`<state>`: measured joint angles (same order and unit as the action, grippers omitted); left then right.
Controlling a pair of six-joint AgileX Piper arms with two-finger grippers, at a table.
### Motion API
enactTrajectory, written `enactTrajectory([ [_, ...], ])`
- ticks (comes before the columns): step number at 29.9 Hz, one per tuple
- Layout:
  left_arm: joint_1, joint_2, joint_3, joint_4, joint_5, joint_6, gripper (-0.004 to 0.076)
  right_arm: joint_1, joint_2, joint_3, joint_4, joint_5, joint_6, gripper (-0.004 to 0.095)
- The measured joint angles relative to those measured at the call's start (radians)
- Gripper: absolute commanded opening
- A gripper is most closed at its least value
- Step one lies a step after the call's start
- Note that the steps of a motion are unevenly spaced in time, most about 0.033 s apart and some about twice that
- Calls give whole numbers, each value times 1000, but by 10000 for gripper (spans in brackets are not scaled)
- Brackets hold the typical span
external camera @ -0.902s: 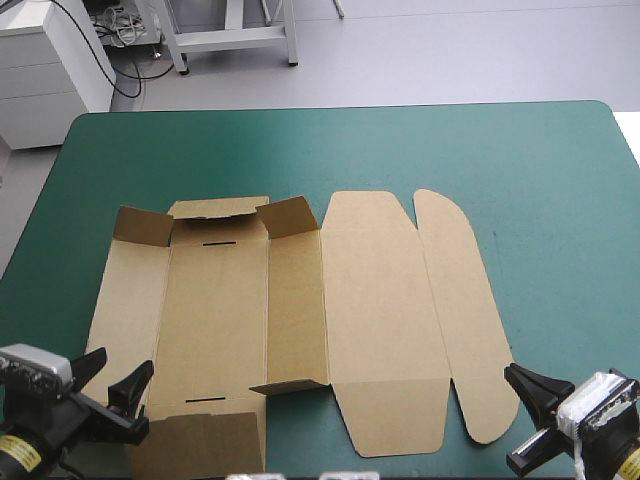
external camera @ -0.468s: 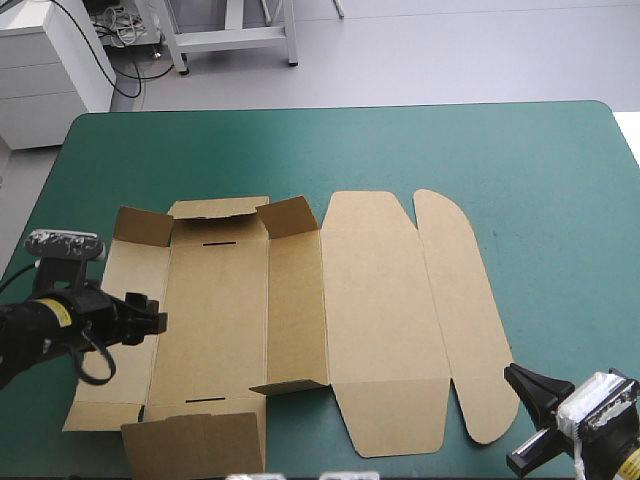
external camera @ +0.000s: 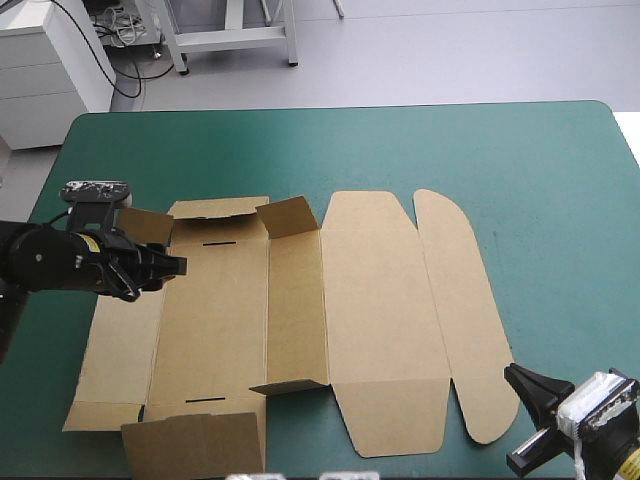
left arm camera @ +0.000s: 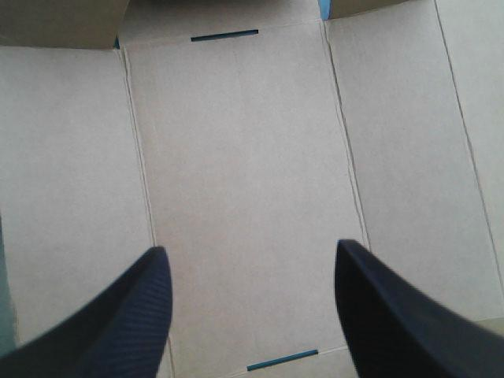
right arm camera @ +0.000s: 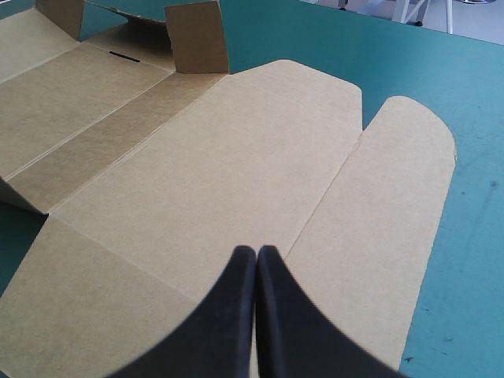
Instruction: Fold the box
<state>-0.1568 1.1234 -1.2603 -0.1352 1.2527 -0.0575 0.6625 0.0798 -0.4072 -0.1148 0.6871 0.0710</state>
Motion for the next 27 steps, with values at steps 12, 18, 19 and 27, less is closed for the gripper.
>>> enactTrajectory([
  [12, 493, 34, -2, -203, 0, 273, 424, 0, 0, 0, 0, 0, 0, -16],
  [18, 589, 38, 69, -176, -3, 330, 424, 0, 0, 0, 0, 0, 0, -16],
  [19, 598, 41, 89, -165, -4, 335, 424, 0, 0, 0, 0, 0, 0, -16],
  [27, 714, 70, 285, -114, -11, 412, 424, 0, 0, 1, 0, -1, 0, -16],
])
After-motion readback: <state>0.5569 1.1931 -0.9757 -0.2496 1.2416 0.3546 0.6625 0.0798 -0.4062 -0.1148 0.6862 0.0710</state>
